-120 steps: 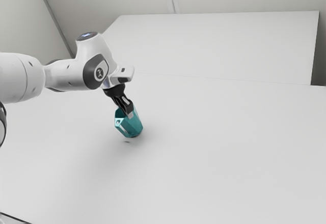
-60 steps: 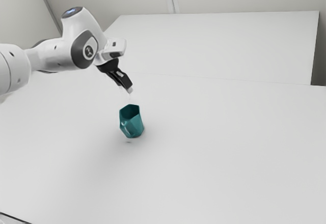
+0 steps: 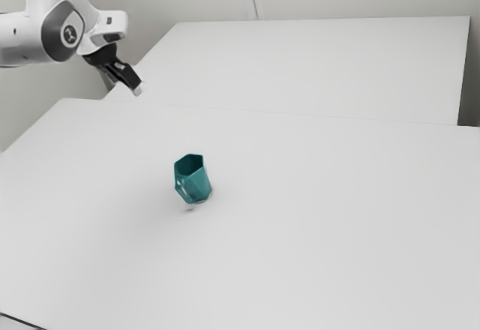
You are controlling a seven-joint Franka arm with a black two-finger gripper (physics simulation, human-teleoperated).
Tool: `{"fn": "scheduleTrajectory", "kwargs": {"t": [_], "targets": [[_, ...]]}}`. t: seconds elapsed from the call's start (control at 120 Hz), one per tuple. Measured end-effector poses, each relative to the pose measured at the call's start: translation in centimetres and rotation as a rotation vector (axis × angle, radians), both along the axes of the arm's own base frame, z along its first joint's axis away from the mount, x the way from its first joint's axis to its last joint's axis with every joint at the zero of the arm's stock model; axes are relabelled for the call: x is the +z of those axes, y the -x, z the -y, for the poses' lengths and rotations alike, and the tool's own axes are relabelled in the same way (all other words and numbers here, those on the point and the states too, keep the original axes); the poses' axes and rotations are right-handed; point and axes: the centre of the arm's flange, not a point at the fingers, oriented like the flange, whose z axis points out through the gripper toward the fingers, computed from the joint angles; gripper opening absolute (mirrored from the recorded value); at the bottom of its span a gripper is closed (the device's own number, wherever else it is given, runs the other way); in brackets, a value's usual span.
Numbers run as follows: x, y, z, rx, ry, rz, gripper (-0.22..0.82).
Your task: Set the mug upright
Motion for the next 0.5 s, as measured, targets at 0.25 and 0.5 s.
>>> {"fn": "scheduleTrajectory", "kwargs": {"t": [0.25,0.5], "targets": [[5.3,0.7,-0.1,0.065,-0.075,-0.017,0.58],[6.9,1.0,4.9,0.058,-0.101,-0.061,0.58]]}}
